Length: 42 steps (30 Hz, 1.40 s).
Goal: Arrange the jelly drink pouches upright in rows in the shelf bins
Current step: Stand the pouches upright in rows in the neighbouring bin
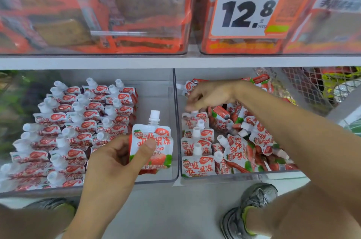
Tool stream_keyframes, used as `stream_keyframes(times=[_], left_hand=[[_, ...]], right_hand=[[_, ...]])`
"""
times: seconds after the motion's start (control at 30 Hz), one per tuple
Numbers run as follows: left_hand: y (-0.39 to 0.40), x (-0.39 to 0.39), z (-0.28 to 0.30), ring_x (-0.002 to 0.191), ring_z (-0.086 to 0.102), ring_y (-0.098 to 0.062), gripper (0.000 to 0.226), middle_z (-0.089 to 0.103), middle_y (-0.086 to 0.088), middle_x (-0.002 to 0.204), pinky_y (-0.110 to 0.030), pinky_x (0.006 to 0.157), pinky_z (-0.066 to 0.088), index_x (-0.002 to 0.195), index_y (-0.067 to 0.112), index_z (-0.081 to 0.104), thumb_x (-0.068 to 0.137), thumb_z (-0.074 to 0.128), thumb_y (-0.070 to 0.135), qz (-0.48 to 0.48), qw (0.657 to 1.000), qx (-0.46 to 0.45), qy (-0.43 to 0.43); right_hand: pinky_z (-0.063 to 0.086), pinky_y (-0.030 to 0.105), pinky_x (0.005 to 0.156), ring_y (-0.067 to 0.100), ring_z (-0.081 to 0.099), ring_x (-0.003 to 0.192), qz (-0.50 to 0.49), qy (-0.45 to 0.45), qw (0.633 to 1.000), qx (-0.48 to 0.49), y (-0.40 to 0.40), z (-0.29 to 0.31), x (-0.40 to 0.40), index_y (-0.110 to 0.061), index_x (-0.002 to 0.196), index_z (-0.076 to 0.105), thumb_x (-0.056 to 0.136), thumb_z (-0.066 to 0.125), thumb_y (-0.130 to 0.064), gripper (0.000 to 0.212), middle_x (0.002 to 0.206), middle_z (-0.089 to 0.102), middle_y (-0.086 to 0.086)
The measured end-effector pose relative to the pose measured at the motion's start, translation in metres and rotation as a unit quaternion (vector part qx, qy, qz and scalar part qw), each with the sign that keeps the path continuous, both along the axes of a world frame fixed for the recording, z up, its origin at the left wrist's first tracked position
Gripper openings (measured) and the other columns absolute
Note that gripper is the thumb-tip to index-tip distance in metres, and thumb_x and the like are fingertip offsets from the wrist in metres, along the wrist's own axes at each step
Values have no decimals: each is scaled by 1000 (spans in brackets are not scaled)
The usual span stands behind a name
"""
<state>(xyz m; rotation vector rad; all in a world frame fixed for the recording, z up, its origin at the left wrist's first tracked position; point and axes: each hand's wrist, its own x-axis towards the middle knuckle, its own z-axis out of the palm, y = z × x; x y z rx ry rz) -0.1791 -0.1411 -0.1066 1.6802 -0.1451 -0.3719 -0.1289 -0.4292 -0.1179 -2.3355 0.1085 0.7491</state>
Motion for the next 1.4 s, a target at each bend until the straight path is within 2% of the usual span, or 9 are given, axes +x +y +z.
stream_keyframes(times=[0.07,0.2,0.53,0.7,0.83,0.93,1.07,1.3,1.4], left_hand=[[-1,-1,0,49,65,-2,10,75,4,70,-10,41,44,87,9,71,79,69,15,3,1000,-5,2],[-2,-2,-1,56,67,0,10,75,8,72,-9,46,46,86,14,72,78,69,19,7,1000,-1,-6],[-23,-6,16,46,57,4,11,68,16,61,-8,44,45,92,19,66,82,70,15,44,994,-4,-95],[-51,9,33,76,67,5,23,73,17,87,-7,66,48,95,22,64,76,76,21,-21,969,43,-241],[-88,24,21,86,60,-4,39,64,8,96,-13,78,44,103,25,70,69,83,39,-162,897,188,-367],[-114,33,14,95,60,-18,37,67,0,99,-24,83,42,109,24,70,74,80,30,-229,830,278,-425],[-109,29,5,113,50,-25,37,61,-9,114,-33,100,40,116,10,62,82,65,23,-247,754,383,-472],[-56,-6,-12,149,4,-18,65,20,-3,156,-33,118,18,140,23,41,85,47,58,-309,724,383,-484],[-51,-3,-16,149,2,-22,60,36,0,150,-42,115,28,134,21,51,87,47,58,-330,700,412,-480]], right_hand=[[53,27,83,11,68,87,-2,23,997,76,4,15,-17,-14,112,69,84,60,-54,50,98,73,-9],[45,28,102,-3,55,114,125,36,991,-43,14,27,-46,-41,123,59,59,70,-74,73,128,58,-23],[44,31,108,-3,56,118,54,-22,997,41,16,4,-73,-31,129,55,60,92,-41,79,129,61,-18],[44,29,108,8,52,126,-33,-69,983,168,6,-6,-88,-35,135,39,63,91,-20,91,144,44,-9],[51,39,101,16,62,119,-94,-137,950,266,-1,-11,-91,-37,135,36,68,89,-25,86,139,52,-4],[48,46,103,16,54,129,-110,-227,937,242,-1,-18,-93,-39,142,37,74,80,-49,81,141,51,-9],[55,46,95,13,64,114,-141,-235,931,240,3,-27,-94,-27,132,50,85,69,-41,52,124,61,-13],[42,26,103,5,53,119,-56,-239,968,50,12,-11,-71,-24,130,52,94,59,-46,43,129,58,-13],[45,28,87,10,59,101,-5,-196,981,-14,11,-7,-62,-27,109,62,99,49,-44,24,103,63,-12]])
